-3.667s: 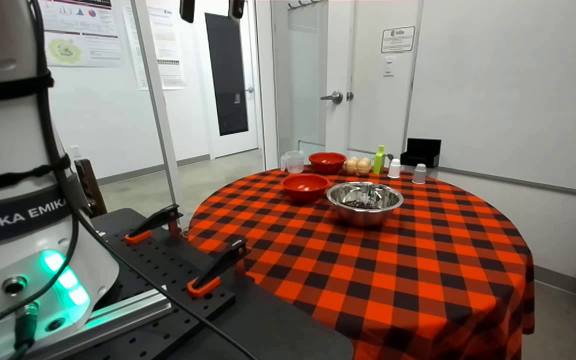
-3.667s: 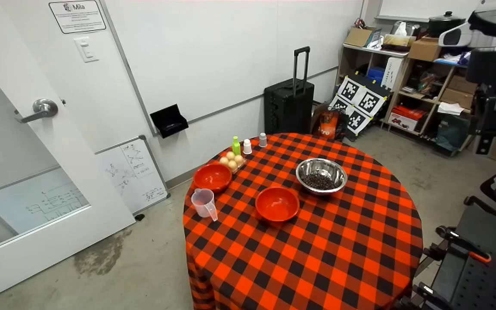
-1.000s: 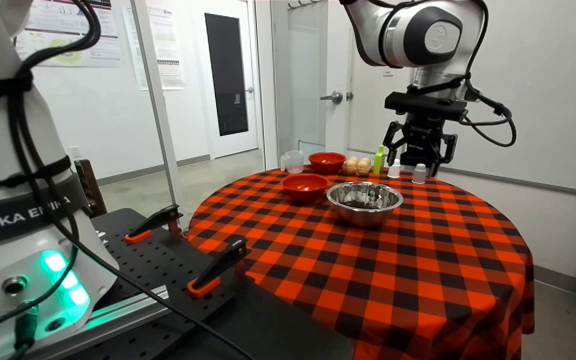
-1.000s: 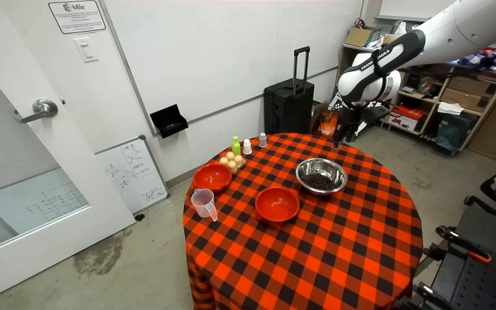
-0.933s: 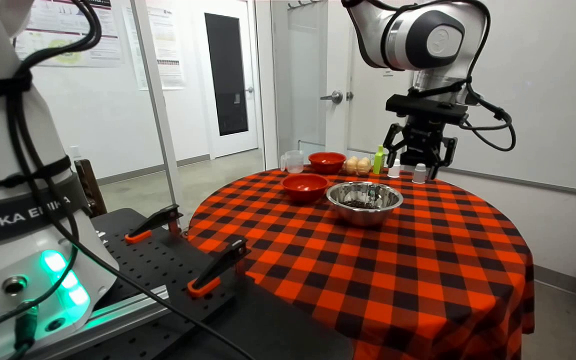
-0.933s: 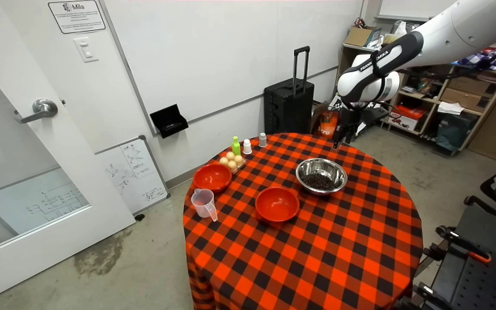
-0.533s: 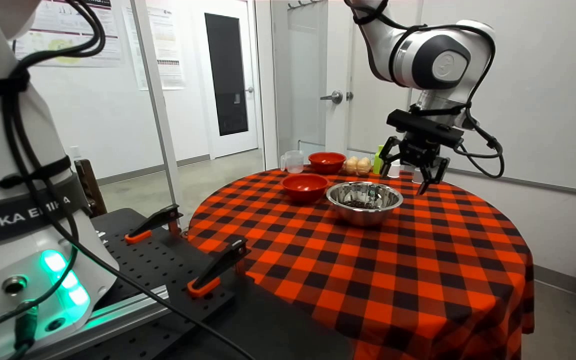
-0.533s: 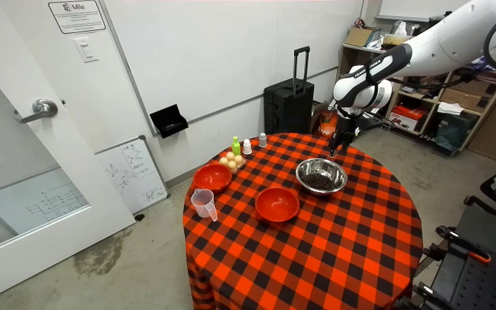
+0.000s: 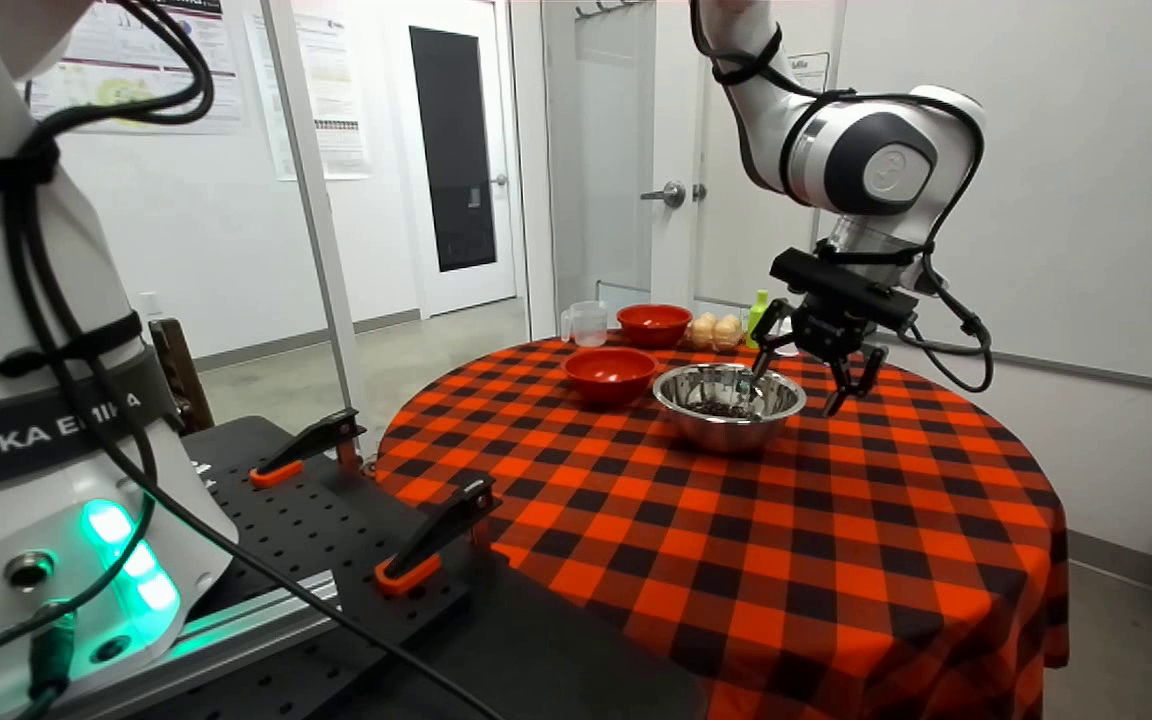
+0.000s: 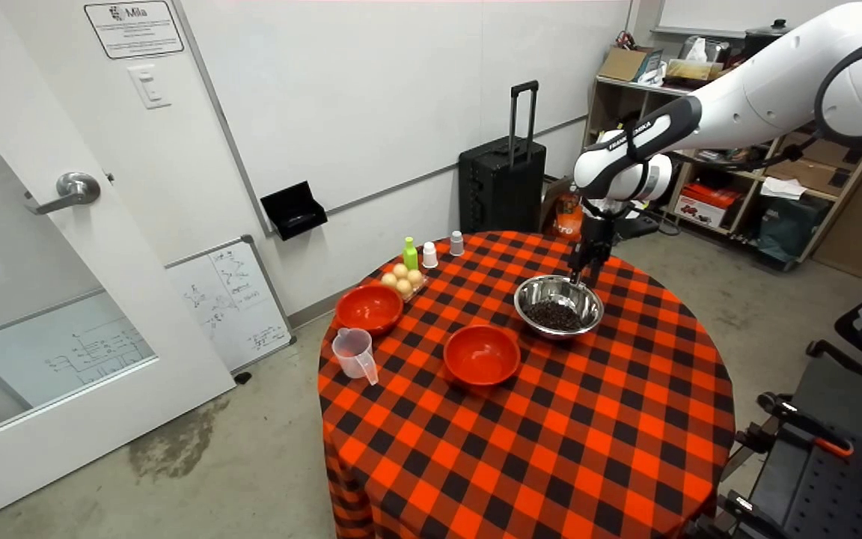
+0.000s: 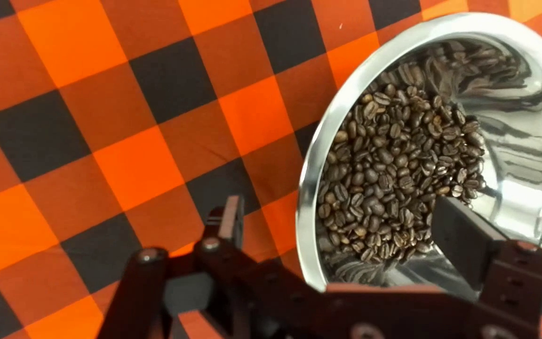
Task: Pour the contents in the silver bowl into the red bowl
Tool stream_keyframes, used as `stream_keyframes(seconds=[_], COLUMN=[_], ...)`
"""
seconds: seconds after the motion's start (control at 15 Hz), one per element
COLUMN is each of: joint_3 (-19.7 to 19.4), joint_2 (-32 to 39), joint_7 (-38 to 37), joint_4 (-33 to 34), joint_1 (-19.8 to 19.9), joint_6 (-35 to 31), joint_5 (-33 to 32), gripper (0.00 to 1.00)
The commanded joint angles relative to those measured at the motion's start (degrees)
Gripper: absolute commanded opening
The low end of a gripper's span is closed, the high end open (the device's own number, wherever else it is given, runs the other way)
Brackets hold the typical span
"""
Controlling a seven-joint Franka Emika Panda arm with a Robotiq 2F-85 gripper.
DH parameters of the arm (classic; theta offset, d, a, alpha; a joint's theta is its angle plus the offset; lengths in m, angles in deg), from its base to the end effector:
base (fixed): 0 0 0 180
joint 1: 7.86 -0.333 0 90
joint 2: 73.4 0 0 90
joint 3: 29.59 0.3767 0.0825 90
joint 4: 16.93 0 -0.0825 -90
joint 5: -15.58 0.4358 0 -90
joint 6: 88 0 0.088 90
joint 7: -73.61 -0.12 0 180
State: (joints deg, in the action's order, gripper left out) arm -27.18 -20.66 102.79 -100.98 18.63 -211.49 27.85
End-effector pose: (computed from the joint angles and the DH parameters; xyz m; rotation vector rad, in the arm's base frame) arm 0.7032 -0.3076 0.0989 -2.8536 0.0901 0.1692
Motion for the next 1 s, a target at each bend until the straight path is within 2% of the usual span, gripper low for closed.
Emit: stream_keyframes(seconds=[0.0, 0.33, 0.47, 0.93], joint_3=[0.77, 1.01, 1.03, 1.04], joint_2=[2.70, 4.09, 4.44, 4.55], joint_7=[1.50, 1.46, 1.54, 1.58], joint_4=[2.90, 2.89, 3.08, 3.31], joint_1=[0.59, 0.71, 0.72, 0.79], joint_6=[2.13, 2.27, 2.28, 2.27], joint_5=[0.85, 0.79, 0.68, 0.69], gripper=[1.00, 1.00, 0.74, 0.21])
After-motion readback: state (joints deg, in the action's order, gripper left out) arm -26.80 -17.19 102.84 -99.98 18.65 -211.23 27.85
